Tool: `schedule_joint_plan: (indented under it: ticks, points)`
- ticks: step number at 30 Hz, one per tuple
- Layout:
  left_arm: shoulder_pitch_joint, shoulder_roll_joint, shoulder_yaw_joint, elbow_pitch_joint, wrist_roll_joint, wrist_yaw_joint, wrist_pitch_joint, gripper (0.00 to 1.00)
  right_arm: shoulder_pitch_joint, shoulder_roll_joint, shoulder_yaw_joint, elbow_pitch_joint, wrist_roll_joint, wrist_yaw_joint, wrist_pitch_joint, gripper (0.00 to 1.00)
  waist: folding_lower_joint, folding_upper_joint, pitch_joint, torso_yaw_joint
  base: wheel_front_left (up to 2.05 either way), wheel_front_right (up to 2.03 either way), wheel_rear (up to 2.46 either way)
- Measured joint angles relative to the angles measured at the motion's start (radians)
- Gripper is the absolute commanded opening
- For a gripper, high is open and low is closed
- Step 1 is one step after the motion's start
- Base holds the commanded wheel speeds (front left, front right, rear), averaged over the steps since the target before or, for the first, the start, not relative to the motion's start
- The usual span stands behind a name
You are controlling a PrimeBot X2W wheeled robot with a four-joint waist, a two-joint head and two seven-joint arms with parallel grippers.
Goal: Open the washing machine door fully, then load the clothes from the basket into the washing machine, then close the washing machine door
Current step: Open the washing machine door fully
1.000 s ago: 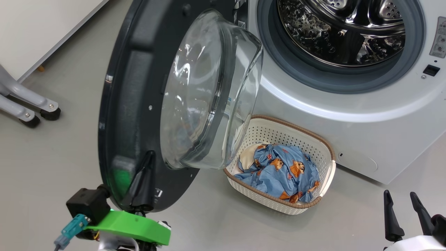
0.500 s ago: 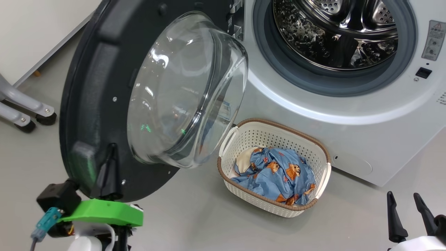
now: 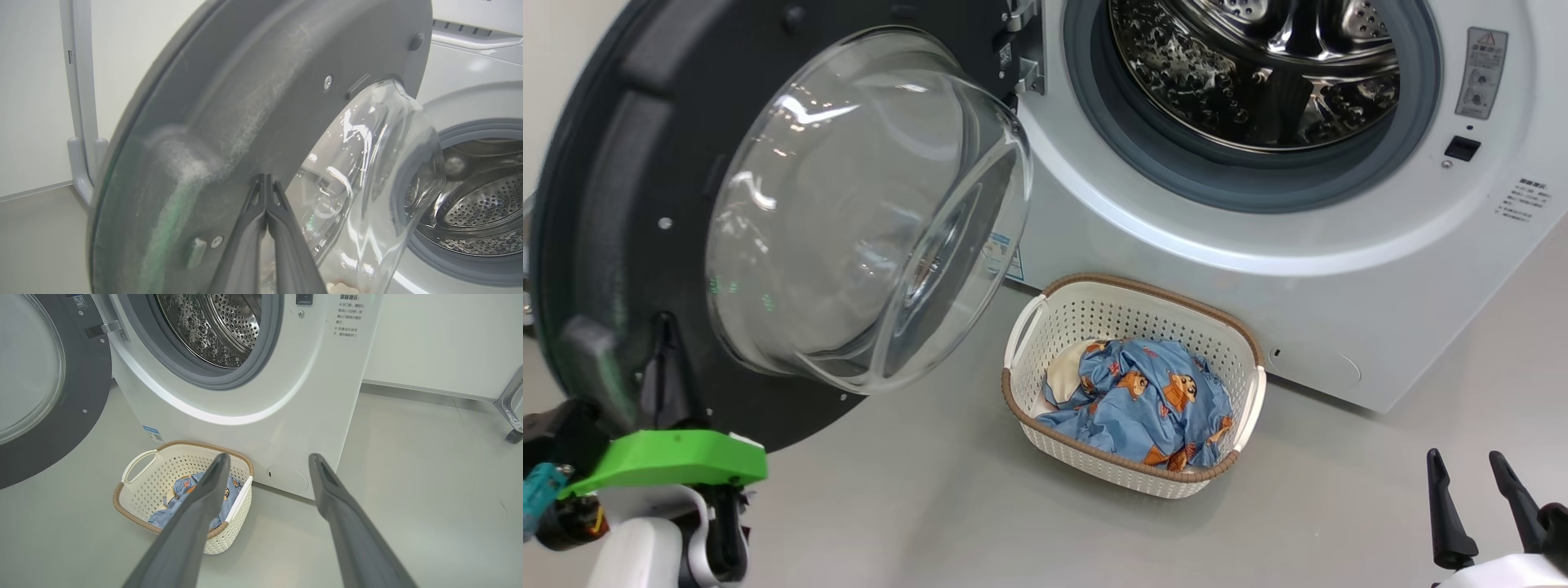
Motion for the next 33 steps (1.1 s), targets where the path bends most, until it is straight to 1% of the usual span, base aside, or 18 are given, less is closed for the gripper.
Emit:
schedule_joint_plan:
  ticks: [12, 15, 20, 23, 29, 33]
  points:
    - [-0.119, 0.03, 0.104, 0.145, 0.0, 0.006, -0.026, 0.0, -0.002, -0.02, -0.007, -0.014, 0.0, 0.0, 0.0, 1.0, 0.0, 0.0, 0.058, -0.042, 0.0, 0.0, 0.0]
    - [-0.151, 0.043, 0.109, 0.188, 0.019, 0.008, -0.027, 0.0, -0.003, -0.019, -0.011, -0.015, 0.0, 0.0, 0.0, 1.0, 0.0, 0.0, 0.072, -0.048, 0.0, 0.0, 0.0]
    - [-0.205, 0.046, 0.129, 0.264, 0.021, 0.008, -0.03, 0.0, -0.007, -0.016, -0.007, -0.014, 0.0, 0.0, 0.0, 1.0, 0.0, 0.0, 0.082, -0.051, 0.0, 0.0, 0.0]
    - [-0.229, 0.063, 0.135, 0.31, 0.038, 0.008, -0.031, 0.0, -0.017, -0.012, 0.0, -0.014, 0.0, 0.0, 0.0, 1.0, 0.0, 0.0, 0.086, -0.052, 0.0, 0.0, 0.0]
    - [-0.271, 0.069, 0.159, 0.398, 0.043, 0.008, -0.036, 0.0, -0.032, -0.01, 0.01, -0.013, 0.0, 0.0, 0.0, 1.0, 0.0, 0.0, 0.09, -0.06, 0.0, 0.0, 0.0]
    - [-0.288, 0.078, 0.165, 0.426, 0.047, 0.008, -0.036, 0.0, -0.037, -0.01, 0.01, -0.011, 0.0, 0.0, 0.0, 1.0, 0.0, 0.0, 0.091, -0.065, 0.0, 0.0, 0.0]
